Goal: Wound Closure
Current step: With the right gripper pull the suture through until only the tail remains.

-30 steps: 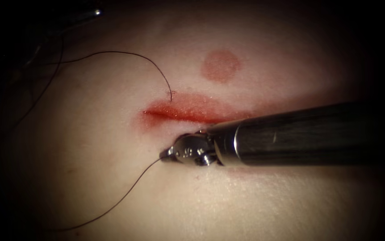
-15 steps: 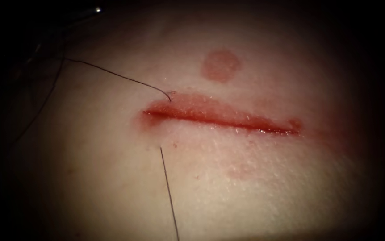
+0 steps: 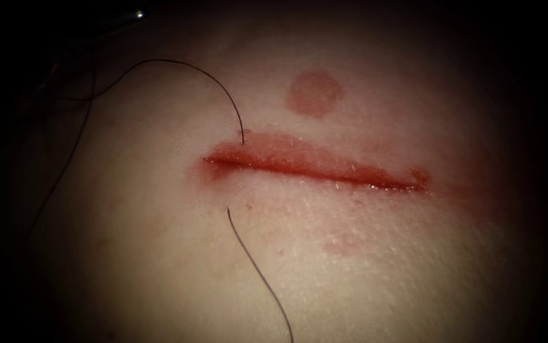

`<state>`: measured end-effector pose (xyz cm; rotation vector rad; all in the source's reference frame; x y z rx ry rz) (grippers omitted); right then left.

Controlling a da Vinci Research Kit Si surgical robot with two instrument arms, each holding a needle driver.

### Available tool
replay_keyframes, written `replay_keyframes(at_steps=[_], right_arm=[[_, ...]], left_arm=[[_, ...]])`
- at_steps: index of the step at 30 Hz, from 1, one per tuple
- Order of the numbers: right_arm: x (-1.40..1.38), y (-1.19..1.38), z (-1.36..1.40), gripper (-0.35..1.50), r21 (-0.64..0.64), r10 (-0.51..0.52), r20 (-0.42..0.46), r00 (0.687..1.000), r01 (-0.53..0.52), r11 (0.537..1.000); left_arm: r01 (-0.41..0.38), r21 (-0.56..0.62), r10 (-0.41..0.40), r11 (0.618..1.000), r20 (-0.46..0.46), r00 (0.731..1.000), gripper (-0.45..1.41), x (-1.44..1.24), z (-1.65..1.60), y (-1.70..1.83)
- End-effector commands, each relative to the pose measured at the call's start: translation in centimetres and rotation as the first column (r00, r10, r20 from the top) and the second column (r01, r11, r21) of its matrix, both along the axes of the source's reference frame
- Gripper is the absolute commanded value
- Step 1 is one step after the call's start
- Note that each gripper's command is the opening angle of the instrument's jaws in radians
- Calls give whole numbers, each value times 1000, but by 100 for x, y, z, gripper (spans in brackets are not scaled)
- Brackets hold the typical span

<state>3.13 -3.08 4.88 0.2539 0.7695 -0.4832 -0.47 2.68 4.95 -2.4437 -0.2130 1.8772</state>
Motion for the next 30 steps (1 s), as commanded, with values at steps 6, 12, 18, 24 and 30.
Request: replay_keyframes(at_steps=[6,12,18,24,30], right_arm=[[-31,102,15,118,32,136,-87,987,-134,991],[-41,173,12,130,95,285,-184,941,-272,958],[-60,162,-23,141,141,298,-191,935,-274,951],[-103,159,-56,148,156,206,-72,976,-193,969],[-156,144,-66,148,175,170,21,985,-171,970]], left_arm=[[-3,-1,3,1000,0,1000,-35,-5,6,1],[-3,-1,3,1000,0,1000,-35,-5,6,0],[-4,-1,5,1000,1,1000,-35,-4,6,1],[-4,-1,4,1000,1,1000,-35,-4,6,1],[-5,-1,5,1000,2,1000,-35,-3,7,2]])
